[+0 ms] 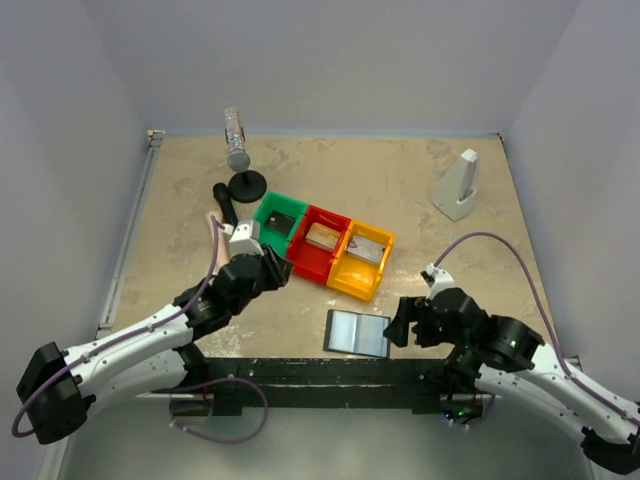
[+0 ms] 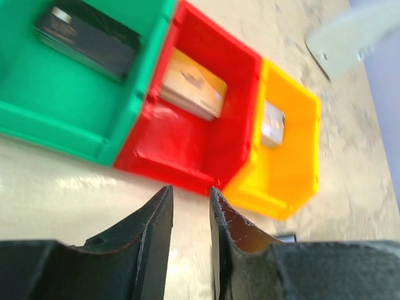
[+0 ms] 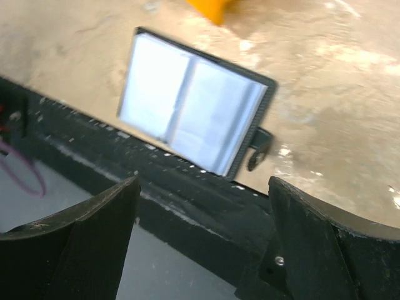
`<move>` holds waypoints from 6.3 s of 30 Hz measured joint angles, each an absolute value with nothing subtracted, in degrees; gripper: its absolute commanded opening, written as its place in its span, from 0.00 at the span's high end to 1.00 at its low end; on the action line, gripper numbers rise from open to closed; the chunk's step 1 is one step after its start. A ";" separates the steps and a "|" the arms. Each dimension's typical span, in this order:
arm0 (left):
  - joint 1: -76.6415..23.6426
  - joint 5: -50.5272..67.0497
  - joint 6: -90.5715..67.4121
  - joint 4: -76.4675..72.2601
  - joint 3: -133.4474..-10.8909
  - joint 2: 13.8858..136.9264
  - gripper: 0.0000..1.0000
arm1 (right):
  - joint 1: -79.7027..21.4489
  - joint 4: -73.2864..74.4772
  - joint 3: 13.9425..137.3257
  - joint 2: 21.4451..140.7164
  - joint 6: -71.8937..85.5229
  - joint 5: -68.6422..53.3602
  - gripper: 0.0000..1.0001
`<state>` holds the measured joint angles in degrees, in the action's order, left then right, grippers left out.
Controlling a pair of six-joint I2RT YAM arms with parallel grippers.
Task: Take the credit cards out of the card holder
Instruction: Place the credit card in the storage box, then remove the credit card from the card holder.
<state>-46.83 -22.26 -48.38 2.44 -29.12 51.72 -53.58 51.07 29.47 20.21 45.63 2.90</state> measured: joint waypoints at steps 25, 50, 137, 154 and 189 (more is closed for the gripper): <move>-64.27 -9.19 -52.95 -0.43 -14.48 45.34 0.63 | -53.58 43.72 27.83 50.70 55.11 7.92 0.44; -64.27 -9.56 -51.88 -3.36 -14.26 45.52 0.64 | -53.58 42.85 27.57 51.99 54.54 7.90 1.00; -68.07 -4.84 -45.45 -7.92 -37.15 82.28 0.53 | -53.60 36.77 34.06 40.95 36.05 -4.23 1.00; -68.05 -9.23 -45.36 -5.67 -34.46 75.05 0.51 | -53.60 38.70 35.77 41.56 33.26 -5.54 1.00; -67.90 -6.33 -45.87 -5.26 -35.40 82.00 0.46 | -53.60 39.40 30.55 44.58 42.00 -0.30 1.00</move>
<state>-67.90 -6.33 -45.87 -5.26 -35.40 82.00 -53.60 39.40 30.55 44.58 42.00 -0.30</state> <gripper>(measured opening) 0.523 0.037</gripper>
